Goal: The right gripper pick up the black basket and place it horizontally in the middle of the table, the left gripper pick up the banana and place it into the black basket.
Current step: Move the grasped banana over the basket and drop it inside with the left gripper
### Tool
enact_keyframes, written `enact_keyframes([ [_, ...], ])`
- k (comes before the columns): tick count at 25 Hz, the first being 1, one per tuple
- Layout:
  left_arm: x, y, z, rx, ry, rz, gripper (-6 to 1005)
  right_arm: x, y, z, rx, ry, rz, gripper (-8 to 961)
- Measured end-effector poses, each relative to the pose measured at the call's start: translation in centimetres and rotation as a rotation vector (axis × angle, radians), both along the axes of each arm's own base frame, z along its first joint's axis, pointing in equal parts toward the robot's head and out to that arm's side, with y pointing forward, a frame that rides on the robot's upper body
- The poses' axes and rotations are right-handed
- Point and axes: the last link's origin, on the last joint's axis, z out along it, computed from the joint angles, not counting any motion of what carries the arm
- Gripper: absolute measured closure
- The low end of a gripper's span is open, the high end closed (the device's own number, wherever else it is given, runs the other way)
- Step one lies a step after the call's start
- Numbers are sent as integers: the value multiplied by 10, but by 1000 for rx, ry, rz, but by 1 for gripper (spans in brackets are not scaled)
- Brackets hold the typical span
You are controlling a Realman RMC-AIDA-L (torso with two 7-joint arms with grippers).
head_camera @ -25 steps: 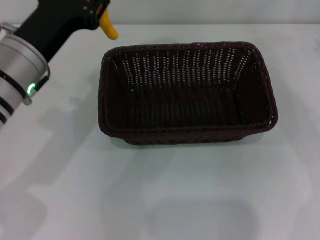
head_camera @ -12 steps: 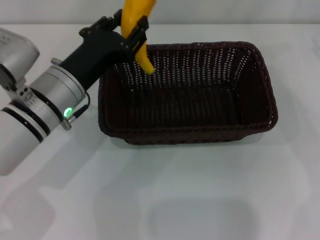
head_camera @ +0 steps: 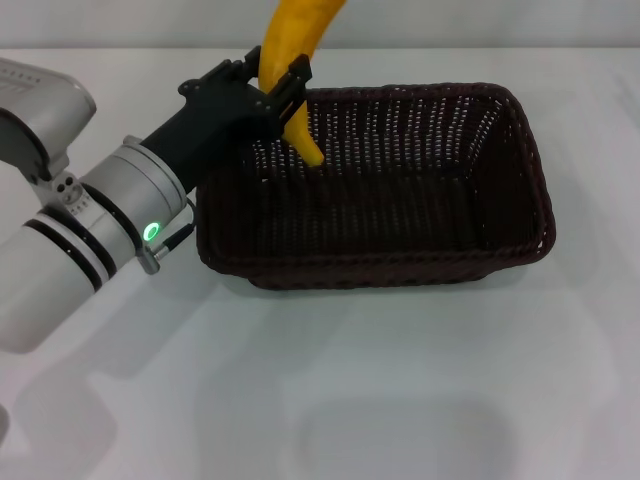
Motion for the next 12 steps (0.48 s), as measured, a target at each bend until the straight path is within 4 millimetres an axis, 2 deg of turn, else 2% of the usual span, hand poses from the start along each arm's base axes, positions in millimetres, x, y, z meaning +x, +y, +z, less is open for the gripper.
enact_keyframes([
  [9,-4,0,-2,-50,-11,33,477,-3,1,-2,-6,-5,10,265],
  [12,-3,-1,-2,-56,-11,27,362,-2,0,-2,-6,-6,8,264],
])
